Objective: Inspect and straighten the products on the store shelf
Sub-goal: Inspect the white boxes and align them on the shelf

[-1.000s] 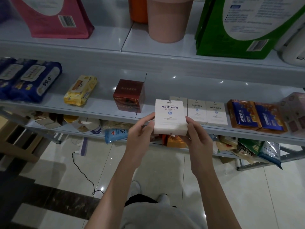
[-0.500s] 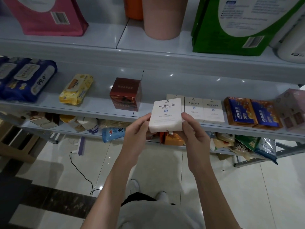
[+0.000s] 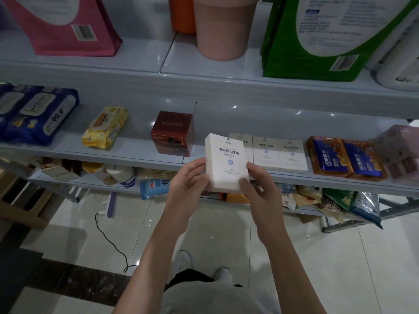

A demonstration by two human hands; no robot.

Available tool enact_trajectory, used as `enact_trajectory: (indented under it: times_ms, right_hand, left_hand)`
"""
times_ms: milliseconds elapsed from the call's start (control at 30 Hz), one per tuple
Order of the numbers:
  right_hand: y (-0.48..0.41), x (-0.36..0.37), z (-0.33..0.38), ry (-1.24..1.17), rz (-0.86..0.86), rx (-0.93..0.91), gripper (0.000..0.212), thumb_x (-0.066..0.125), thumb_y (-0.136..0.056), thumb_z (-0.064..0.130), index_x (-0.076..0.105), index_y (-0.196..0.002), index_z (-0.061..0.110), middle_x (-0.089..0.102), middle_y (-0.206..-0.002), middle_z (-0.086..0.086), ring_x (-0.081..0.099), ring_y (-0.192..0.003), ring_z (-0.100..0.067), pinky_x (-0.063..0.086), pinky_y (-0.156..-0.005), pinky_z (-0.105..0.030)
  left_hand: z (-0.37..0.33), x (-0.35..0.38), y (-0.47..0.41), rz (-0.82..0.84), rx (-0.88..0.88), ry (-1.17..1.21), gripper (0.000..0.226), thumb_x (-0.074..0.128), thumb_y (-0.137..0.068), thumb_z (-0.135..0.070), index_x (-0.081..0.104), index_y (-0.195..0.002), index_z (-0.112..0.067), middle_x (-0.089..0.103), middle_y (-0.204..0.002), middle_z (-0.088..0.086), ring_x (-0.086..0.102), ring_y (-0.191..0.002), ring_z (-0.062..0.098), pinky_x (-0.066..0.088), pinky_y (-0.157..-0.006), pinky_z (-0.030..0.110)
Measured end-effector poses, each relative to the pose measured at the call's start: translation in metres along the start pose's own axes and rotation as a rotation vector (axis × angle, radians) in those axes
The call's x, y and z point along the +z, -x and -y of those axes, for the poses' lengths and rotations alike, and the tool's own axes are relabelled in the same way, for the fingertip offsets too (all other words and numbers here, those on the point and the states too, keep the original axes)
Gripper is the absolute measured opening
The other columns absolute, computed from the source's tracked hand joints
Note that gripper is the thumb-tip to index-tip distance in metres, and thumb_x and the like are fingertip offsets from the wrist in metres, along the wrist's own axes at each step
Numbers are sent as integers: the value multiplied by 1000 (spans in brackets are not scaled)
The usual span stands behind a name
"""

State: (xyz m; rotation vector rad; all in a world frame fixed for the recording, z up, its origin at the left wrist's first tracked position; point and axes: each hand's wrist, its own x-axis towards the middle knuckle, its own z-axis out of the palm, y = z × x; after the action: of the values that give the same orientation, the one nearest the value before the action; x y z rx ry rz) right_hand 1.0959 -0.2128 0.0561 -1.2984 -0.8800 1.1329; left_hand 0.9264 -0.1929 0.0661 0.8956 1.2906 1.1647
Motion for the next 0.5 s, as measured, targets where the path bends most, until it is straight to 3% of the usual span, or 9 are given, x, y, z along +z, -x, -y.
enact_trajectory:
  times_ms: [100,233,300,400,500]
  right_hand:
    - [2,-1,-5,-28,44,41,37,60,-100,-2,66,-132,15,71,-120,18,67,-98,5,59,-76,-25]
    - [4,1,-8,-21,75,127,32,59,-102,6,74,-123,25,72,-119,18,67,-100,0,59,-96,-42]
    - [6,4,-6,-2,97,136,27,60,-103,15,75,-120,29,71,-122,15,66,-110,0,56,-100,-34]
    - [6,6,-2,115,139,56,21,61,-101,28,72,-117,37,62,-128,8,60,-115,5,49,-88,-10]
    - [4,6,1,128,197,41,26,63,-100,28,70,-125,32,66,-127,7,62,-114,4,49,-85,-8]
  left_hand:
    - [-2,0,3,67,-14,44,34,55,-102,-6,63,-130,-22,73,-122,-7,68,-114,11,55,-83,24]
    - [-4,1,7,140,-57,95,32,54,-103,-10,61,-130,-25,75,-116,-9,70,-111,14,59,-85,30]
    - [-4,0,8,169,-59,76,35,55,-102,-9,57,-134,-22,75,-117,-5,70,-111,17,60,-89,35]
    - [-2,-1,8,171,-26,-15,39,59,-100,-6,56,-135,-23,72,-124,-4,68,-116,17,59,-93,40]
    - [-2,-2,9,171,3,-89,44,62,-98,-5,58,-135,-28,70,-127,-12,66,-118,10,57,-98,40]
